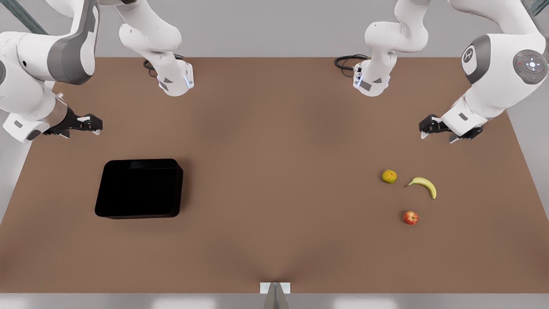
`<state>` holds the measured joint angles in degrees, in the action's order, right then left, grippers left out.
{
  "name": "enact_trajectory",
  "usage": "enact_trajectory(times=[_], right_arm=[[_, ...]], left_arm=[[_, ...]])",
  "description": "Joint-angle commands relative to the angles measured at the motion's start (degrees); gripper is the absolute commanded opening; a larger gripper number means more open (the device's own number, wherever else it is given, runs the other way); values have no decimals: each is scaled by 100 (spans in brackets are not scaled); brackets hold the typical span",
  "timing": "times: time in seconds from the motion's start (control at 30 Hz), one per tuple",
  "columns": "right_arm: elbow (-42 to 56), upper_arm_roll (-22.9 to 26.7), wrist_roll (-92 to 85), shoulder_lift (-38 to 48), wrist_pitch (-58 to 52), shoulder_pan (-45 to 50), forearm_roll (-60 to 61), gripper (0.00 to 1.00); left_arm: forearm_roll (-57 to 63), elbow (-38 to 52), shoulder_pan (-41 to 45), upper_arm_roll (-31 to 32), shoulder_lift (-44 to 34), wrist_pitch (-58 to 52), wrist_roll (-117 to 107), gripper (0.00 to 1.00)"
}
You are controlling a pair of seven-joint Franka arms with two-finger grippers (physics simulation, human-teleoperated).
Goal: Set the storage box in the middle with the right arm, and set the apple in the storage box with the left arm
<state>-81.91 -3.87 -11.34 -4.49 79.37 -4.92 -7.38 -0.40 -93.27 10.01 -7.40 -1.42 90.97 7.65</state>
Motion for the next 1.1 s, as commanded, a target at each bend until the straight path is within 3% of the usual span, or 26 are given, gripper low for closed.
enact_trajectory(times=[0.0, 0.03, 0.1, 0.17, 0.27, 0.37, 0.5, 0.63, 0.87, 0.9, 0.97, 1.0, 1.07], right_arm=[[0, 0, 0, 0, 0, 0, 0, 100], [0, 0, 0, -8, 9, -9, 0, 100], [106, 0, 0, -807, 289, -395, 0, 100], [-254, 26, 105, -1608, 1387, -562, -44, 100], [-1616, 44, 97, -1529, 2926, -738, -26, 100], [-2627, 254, 97, -1318, 4139, -852, -9, 100], [-2584, 466, 97, -1871, 4517, -967, 0, 100], [-2347, 597, 88, -2364, 4570, -975, 184, 100], [-2294, 685, 44, -2619, 4641, -958, 290, 100], [-2294, 685, 0, -2654, 4641, -958, 290, 98], [-2311, 685, -175, -2663, 4641, -949, 281, 74], [-2303, 685, -176, -2698, 4641, -949, 281, 67], [-2303, 685, -176, -2742, 4641, -958, 281, 65]], left_arm=[[5, 2, -183, 2, 2, 0, 0, 100], [5, 2, -183, -7, 19, -44, 26, 100], [717, 124, -183, 64, 291, -79, 115, 100], [146, 871, -218, -42, 1161, -457, -420, 100], [-2174, 1162, -253, -903, 2181, -369, -2715, 100], [-4449, 1136, -903, -903, 3060, -395, -4368, 100], [-5971, 810, -1141, -921, 3588, 105, -5247, 100], [-6429, 784, -1141, -921, 4088, 1019, -5528, 100], [-7000, 898, -1387, -921, 4660, 1327, -5502, 100], [-7009, 890, -1387, -921, 4677, 1336, -5493, 100], [-6974, 898, -1387, -895, 4721, 1458, -5484, 100], [-6973, 898, -1379, -868, 4765, 1529, -5493, 100], [-6965, 933, -1308, -868, 4844, 1775, -5485, 100]])
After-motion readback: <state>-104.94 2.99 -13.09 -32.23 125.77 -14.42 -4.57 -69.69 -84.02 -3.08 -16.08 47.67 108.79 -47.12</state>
